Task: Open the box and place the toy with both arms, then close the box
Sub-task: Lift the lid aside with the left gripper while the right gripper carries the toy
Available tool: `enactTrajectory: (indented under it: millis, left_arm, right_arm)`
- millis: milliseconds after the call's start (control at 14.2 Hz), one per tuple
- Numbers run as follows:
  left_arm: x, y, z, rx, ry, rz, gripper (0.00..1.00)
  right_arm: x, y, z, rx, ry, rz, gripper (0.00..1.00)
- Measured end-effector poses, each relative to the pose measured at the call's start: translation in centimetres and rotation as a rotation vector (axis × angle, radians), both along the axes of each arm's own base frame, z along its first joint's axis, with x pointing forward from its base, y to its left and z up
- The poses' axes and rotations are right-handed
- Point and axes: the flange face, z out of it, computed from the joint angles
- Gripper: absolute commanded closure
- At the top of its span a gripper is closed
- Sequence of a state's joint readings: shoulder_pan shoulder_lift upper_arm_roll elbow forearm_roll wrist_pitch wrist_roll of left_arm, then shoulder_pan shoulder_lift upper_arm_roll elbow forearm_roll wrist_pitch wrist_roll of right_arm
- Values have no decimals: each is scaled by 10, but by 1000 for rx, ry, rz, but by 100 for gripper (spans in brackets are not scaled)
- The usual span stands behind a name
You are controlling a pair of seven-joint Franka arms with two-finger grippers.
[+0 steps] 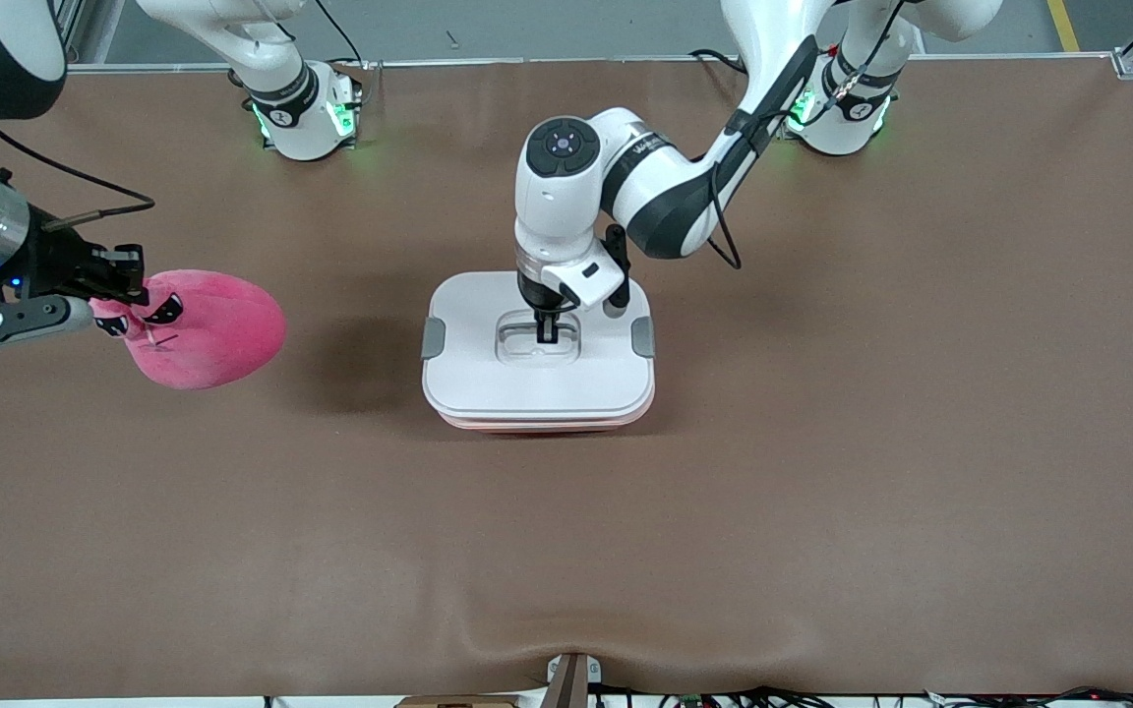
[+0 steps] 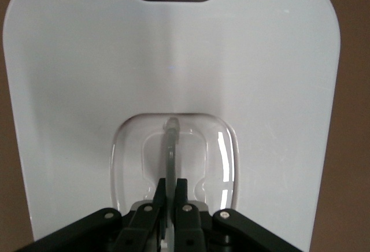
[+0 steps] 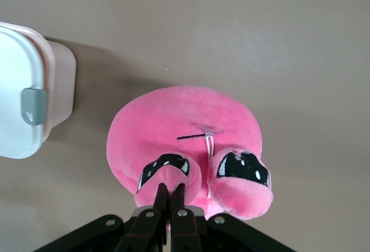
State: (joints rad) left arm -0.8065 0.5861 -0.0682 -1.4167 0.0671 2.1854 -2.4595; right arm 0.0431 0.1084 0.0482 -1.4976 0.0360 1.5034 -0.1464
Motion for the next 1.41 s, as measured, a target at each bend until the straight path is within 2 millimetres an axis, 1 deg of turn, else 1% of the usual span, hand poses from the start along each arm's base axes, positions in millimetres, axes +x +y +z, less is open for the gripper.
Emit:
enactTrajectory:
  millis: [141,211,351,422,562,703,843,984,1124,1265,1405]
  left_arm:
    - [-2,0,12,-6,-8,0,100]
    - [-1,2,23,-16,-18,2,100]
    - [2,9,53,-40,-47,13,100]
    - [3,16,70,-44,-57,21,100]
    - [8,36,105,-37,-68,31,100]
    - [18,64,136,-18,-74,23,100]
    - [29,97,155,22,-60,4,100]
    - [44,129,167,52,-49,-6,100]
    - [63,166,176,75,-43,-15,100]
    - [84,211,176,120,-10,-60,100]
    - [105,262,177,143,21,-121,100]
  right_arm:
    - [-3,19,14,6,-27,36,100]
    - [-6,30,21,10,-42,64,100]
    - [-12,52,34,20,-67,141,100]
    - [-16,63,39,24,-76,187,100]
    - [-23,85,44,33,-86,276,100]
    - [-30,108,46,42,-92,373,100]
    - [-38,132,48,52,-102,488,100]
    - [-45,155,50,63,-119,606,100]
    - [-54,185,52,75,-143,736,100]
    - [-58,208,51,88,-191,904,100]
    - [-52,221,45,99,-233,1047,100]
